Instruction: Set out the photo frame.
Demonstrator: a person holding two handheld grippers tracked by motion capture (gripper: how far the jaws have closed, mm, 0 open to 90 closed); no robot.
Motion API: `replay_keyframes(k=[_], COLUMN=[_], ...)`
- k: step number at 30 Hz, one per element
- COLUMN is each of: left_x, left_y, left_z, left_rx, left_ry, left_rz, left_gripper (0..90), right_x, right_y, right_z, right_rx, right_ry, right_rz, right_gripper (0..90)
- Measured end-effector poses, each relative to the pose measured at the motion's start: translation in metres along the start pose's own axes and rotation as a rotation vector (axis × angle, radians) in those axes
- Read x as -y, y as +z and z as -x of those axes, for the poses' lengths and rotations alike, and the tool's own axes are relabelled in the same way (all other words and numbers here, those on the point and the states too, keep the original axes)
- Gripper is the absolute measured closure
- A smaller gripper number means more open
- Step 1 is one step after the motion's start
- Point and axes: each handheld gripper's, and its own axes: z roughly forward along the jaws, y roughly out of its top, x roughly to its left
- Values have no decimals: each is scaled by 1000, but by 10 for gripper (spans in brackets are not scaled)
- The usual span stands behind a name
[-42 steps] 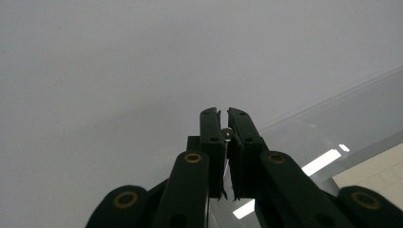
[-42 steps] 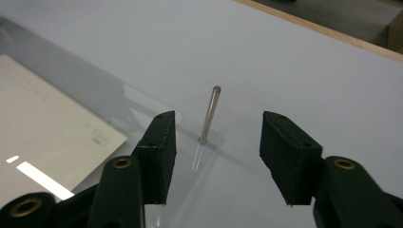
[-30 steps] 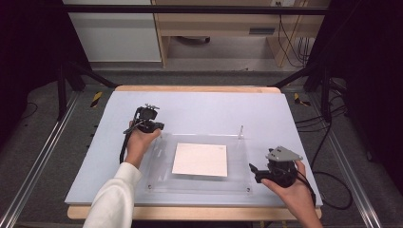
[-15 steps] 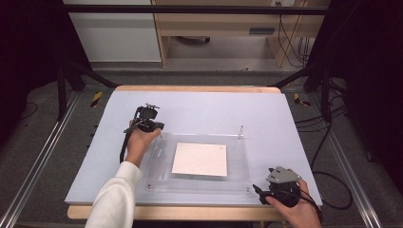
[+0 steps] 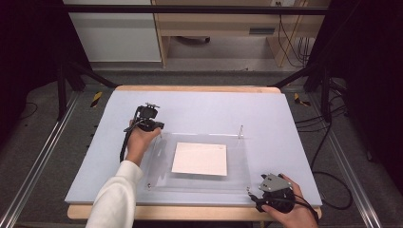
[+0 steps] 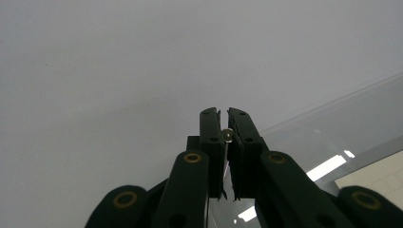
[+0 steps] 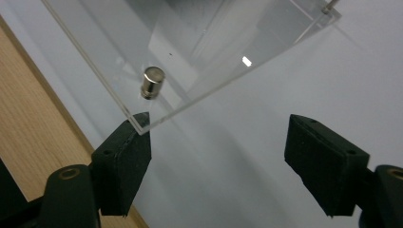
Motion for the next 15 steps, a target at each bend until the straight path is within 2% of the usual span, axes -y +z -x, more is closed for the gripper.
replay_keyframes(k=[4,8,15], left_x=[0,0,0], left_y=[0,0,1], left_z=[0,0,-1], left_rx=[2,2,5], left_ry=[-2,2,7], left_rz=[0,0,5], left_gripper=[845,845,843], right_x=[-4,-8,-9], right_y=[3,5,1], right_z=[-5,-10,-14], right_rx=[-6,9,29], right_ry=[-37,-97,-138], right_rz=[23,56,109], right_gripper=[235,268,340])
